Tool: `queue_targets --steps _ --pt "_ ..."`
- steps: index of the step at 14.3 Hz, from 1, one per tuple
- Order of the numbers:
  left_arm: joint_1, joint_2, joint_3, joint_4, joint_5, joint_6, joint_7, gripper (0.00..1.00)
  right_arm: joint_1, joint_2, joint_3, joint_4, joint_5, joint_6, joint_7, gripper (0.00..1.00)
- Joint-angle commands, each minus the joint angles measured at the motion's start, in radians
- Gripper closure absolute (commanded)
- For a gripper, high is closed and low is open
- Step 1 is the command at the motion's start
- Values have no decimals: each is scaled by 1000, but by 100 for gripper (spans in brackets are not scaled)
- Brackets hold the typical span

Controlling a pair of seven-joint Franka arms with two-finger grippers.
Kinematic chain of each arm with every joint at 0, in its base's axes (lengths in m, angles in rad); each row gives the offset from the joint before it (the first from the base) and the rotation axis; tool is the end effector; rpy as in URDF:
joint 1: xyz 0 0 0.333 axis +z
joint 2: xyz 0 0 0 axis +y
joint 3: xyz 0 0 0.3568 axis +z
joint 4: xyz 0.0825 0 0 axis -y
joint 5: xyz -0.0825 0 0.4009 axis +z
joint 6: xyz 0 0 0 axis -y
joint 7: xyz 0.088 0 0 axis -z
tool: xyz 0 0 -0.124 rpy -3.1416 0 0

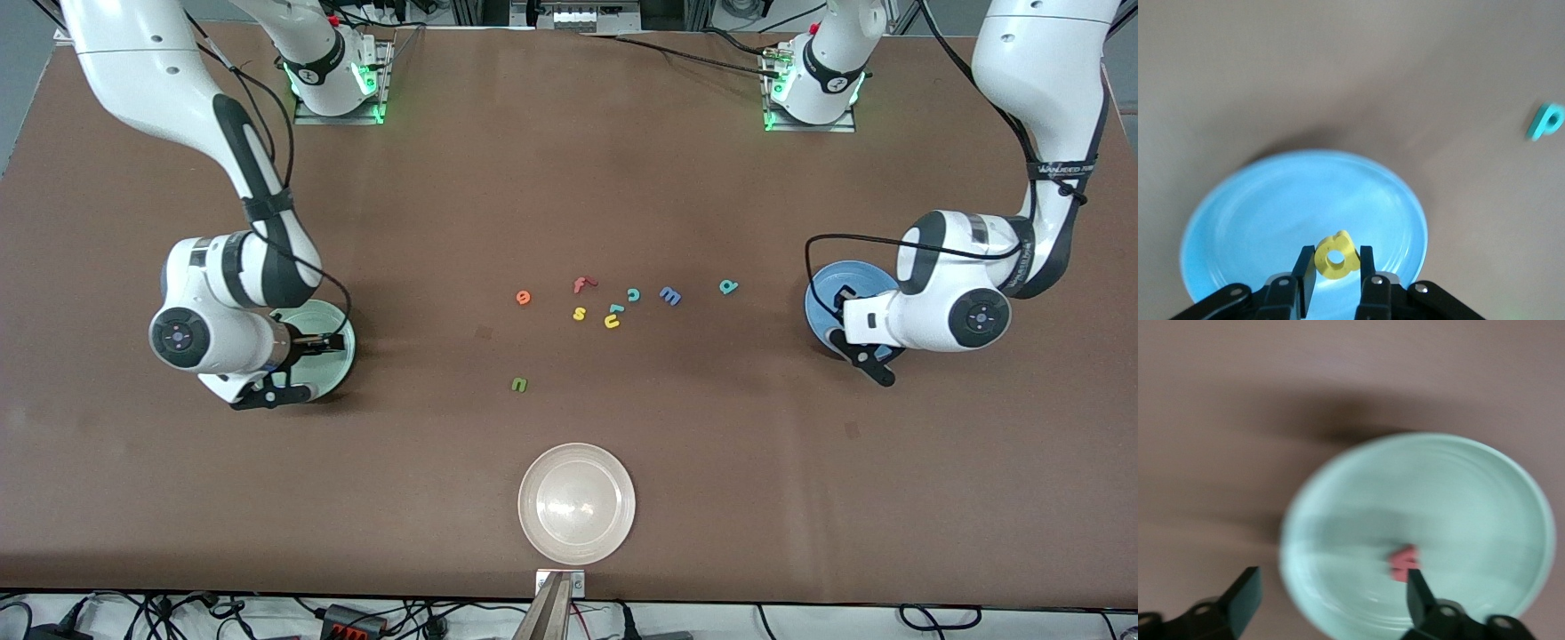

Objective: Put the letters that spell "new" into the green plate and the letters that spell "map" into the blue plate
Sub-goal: 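Drop the pink w on the green plate while the left gripper drops yellow letter, then grasp the green u with the right gripper while the left gripper reaches cyan p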

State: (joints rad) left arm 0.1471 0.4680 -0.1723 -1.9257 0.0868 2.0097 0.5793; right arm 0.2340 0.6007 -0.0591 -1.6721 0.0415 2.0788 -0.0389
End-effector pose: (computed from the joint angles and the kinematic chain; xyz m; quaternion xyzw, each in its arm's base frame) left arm 0.6036 -0.0055 0.2321 0.9305 -0.3151 -0.1782 0.0554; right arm 0.6799 0.1272 0.2467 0.9905 0.0980 -0.0960 0.0066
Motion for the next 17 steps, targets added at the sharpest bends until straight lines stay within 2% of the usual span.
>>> queue_targets --steps 1,2,4,6,9,11,13,15,17 --pt "37 -37 -12 -105 22 49 13 40 129 13 -4 26 9 32 13 0" --pt "45 -57 -13 -113 22 46 13 0 155 28 -4 41 9 65 11 0" --pt "39 -98 -27 -102 21 3 -11 0 206 65 -4 86 37 124 63 0" --pt "37 -114 -58 -66 19 -54 -99 0 241 117 -4 159 54 142 213 0" --pt "32 -112 -148 -39 16 -98 -365 0 263 183 -2 256 55 142 530 0" --pt "29 -86 -226 -47 19 -80 -587 0 312 221 -5 317 51 136 634 0" --pt "26 -71 -291 -68 19 -36 -703 0 335 252 -10 362 47 141 712 0" --pt "20 -55 -302 -88 19 -20 -757 0 352 289 -10 405 47 149 779 0" --pt "11 -57 -303 -155 25 96 -731 0 372 330 -10 452 44 149 861 0"
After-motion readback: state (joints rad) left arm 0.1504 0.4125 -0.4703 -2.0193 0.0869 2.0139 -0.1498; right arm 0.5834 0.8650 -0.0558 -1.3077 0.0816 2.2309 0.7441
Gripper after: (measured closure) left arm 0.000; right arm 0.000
